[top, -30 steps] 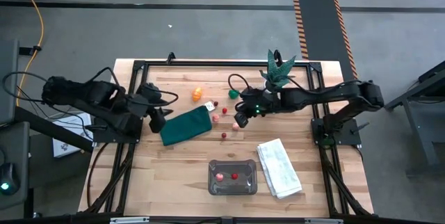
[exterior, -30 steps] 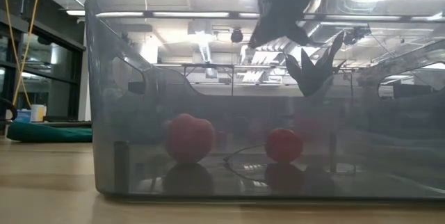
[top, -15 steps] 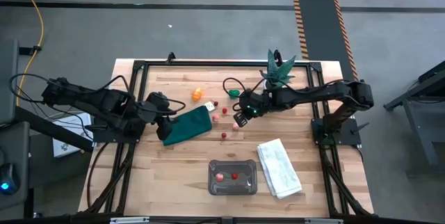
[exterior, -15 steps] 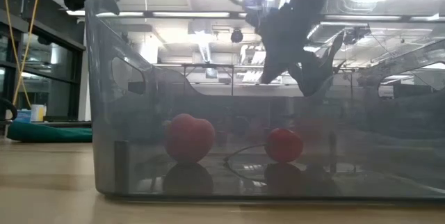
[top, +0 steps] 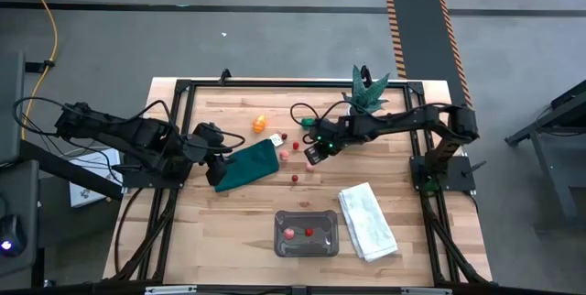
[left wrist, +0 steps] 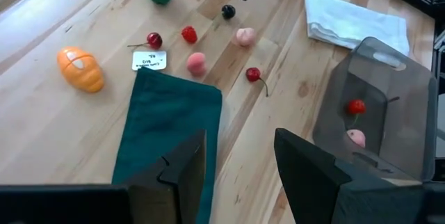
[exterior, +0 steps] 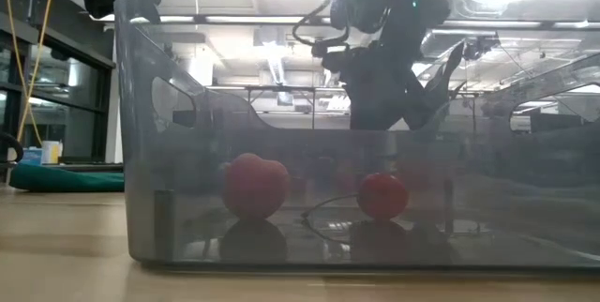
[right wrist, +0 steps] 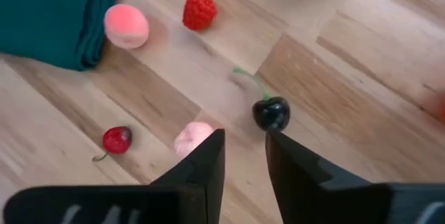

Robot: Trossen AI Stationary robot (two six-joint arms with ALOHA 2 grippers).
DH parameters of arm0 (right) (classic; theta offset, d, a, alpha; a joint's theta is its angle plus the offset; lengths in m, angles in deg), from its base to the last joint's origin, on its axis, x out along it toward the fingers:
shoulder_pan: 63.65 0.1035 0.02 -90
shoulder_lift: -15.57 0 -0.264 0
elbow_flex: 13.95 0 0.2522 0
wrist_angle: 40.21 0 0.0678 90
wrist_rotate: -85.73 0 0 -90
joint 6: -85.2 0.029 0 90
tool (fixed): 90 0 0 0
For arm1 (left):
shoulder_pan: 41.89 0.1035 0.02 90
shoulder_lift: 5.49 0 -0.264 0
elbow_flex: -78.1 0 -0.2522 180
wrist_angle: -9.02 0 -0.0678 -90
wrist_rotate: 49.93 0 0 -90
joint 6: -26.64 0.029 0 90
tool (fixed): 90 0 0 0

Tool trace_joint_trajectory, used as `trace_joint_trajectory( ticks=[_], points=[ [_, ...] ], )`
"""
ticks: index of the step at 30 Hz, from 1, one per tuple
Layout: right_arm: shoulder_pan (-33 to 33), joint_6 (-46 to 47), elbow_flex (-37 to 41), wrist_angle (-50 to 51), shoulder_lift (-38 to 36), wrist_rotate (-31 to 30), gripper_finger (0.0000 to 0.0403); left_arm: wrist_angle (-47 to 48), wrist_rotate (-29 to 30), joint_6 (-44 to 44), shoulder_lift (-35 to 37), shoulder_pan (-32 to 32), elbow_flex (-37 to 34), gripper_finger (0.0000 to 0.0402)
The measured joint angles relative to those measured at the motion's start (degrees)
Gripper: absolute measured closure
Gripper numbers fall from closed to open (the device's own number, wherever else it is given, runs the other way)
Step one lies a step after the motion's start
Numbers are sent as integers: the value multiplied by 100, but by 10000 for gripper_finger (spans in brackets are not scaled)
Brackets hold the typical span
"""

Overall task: Pick and placing Produce into tupperware
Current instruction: Put the black cherry into the black bin

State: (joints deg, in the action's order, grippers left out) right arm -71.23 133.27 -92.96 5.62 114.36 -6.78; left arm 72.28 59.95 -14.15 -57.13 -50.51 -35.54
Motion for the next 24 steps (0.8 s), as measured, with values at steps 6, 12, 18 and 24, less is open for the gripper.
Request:
trace_joint_trajectory(
  ticks=[6, 12, 18, 24],
  points=[
    [-198, -75, 2, -9, 113, 1, 304, 2, -16, 32, 0, 0, 0, 243],
    [-341, -370, 2, -166, 268, 423, 304, 4, -80, 137, 0, 0, 0, 243],
    [-340, -478, 7, -209, 382, 573, 304, 12, -90, 153, 2, 0, 0, 243],
    [-371, -524, 7, -204, 378, 608, 303, 16, -90, 197, 0, 0, 0, 243]
  ],
)
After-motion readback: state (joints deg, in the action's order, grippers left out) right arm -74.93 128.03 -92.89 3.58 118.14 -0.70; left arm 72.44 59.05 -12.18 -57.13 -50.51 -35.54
